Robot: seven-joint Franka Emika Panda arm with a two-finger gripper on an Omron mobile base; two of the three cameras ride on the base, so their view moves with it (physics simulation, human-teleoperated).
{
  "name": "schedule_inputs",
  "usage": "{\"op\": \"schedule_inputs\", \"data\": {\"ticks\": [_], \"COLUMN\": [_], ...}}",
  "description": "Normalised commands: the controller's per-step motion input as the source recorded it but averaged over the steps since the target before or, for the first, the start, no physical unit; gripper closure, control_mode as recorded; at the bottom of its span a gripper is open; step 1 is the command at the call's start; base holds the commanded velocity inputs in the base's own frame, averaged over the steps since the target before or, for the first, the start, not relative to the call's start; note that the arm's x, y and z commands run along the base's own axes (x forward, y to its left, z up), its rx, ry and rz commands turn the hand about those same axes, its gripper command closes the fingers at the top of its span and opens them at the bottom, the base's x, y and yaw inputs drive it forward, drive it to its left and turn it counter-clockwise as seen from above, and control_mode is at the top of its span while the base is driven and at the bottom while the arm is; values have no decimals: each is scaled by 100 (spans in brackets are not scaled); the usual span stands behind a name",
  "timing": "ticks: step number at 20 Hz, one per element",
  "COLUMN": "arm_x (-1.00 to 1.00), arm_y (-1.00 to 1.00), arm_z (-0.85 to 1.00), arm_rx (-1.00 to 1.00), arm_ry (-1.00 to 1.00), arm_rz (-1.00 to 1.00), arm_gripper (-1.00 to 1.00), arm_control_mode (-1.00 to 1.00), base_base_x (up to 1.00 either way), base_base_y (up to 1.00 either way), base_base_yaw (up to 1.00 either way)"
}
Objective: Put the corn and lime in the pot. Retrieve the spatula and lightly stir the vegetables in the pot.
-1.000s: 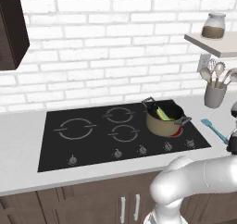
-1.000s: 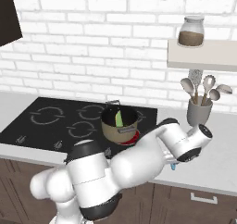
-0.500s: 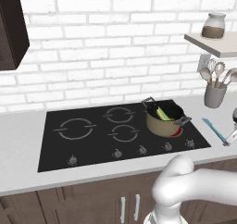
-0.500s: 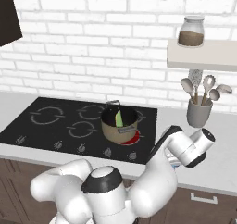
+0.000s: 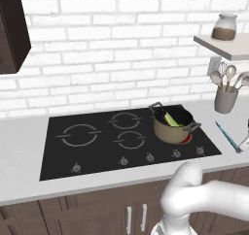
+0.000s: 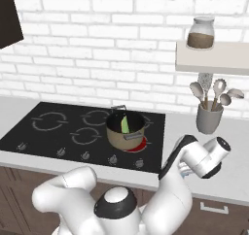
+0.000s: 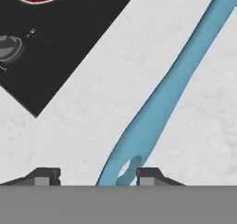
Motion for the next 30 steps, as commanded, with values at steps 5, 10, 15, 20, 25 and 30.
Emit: {"op": "schedule_inputs", "data": {"ticks": [5,10,15,20,25,30], "arm_x": [23,5,0,-6,-8,-9], "arm_y": [47,69,41,7,-17,-1], "arm_z": [-4,-9,-51,-45,20,100], "arm_rx": [0,0,-3,-4,0,0], "arm_ry": [-9,-5,0,0,0,-8], "arm_rz": [0,0,0,0,0,0], "arm_gripper": [-100,-100,100,100,100,100], "arm_control_mode": [-100,-100,-100,-100,-100,-100], "base_base_x": [0,0,0,0,0,0], "base_base_y": [0,0,0,0,0,0], "base_base_yaw": [0,0,0,0,0,0]}}
